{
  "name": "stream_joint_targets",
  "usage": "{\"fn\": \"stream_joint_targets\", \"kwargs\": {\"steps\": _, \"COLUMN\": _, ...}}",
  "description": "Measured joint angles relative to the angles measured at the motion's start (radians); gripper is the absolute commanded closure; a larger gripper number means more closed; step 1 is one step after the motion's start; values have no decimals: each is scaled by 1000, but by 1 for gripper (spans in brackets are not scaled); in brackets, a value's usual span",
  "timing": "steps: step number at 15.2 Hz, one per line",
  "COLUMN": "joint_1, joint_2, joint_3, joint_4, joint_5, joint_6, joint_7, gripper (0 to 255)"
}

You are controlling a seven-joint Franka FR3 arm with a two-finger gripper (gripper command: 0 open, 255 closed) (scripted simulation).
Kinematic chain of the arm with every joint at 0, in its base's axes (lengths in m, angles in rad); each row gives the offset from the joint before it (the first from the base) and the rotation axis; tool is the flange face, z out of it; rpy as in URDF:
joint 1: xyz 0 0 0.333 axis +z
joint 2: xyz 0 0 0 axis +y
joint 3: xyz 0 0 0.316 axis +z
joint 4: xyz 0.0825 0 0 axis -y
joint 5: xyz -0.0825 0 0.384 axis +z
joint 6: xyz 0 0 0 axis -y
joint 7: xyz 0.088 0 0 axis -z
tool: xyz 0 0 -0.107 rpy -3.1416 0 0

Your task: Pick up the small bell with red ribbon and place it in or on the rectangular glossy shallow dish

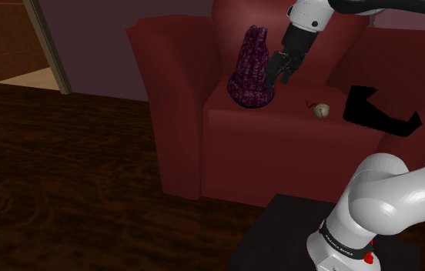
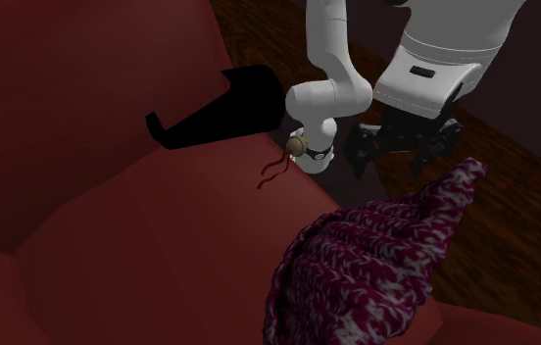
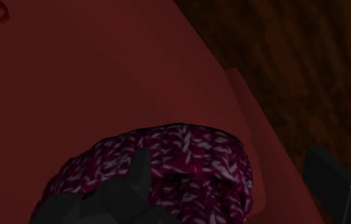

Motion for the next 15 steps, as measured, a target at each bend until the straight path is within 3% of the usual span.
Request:
{"fn": "stream_joint_targets", "kwargs": {"steps": 3, "joint_1": -21, "joint_2": 5, "joint_3": -8, "joint_4": -6, "joint_5": -20, "joint_6": -10, "joint_7": 9, "gripper": 0}}
{"fn": "stream_joint_targets", "kwargs": {"steps": 15, "joint_1": -228, "joint_2": 6, "joint_3": -71, "joint_4": -56, "joint_5": -227, "joint_6": -137, "joint_7": 104, "gripper": 0}}
